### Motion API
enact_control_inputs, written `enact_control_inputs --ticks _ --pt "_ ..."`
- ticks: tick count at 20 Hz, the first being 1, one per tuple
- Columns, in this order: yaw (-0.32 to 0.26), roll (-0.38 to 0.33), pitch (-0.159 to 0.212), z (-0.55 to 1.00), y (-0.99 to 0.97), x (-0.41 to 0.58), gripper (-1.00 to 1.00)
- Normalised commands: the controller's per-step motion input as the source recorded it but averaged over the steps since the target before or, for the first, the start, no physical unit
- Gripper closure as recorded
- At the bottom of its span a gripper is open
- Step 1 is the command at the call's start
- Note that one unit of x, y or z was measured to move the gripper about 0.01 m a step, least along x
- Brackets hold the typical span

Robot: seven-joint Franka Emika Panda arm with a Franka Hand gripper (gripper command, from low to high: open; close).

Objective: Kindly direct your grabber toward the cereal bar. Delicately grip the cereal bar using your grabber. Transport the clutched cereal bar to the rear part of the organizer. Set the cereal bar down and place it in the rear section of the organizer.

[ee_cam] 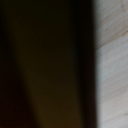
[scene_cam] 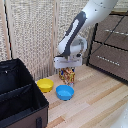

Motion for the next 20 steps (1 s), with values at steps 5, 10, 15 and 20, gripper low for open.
enact_control_inputs --ticks 5,10,15,20 --pt "0.025 -0.041 0.007 -0.01 0.10 -0.001 1.00" --pt "0.018 0.000 0.000 0.13 -0.02 0.000 1.00" --pt "0.000 0.000 0.026 0.51 -0.10 0.000 1.00" --pt "0.006 0.021 0.084 0.87 -0.17 0.022 1.00"
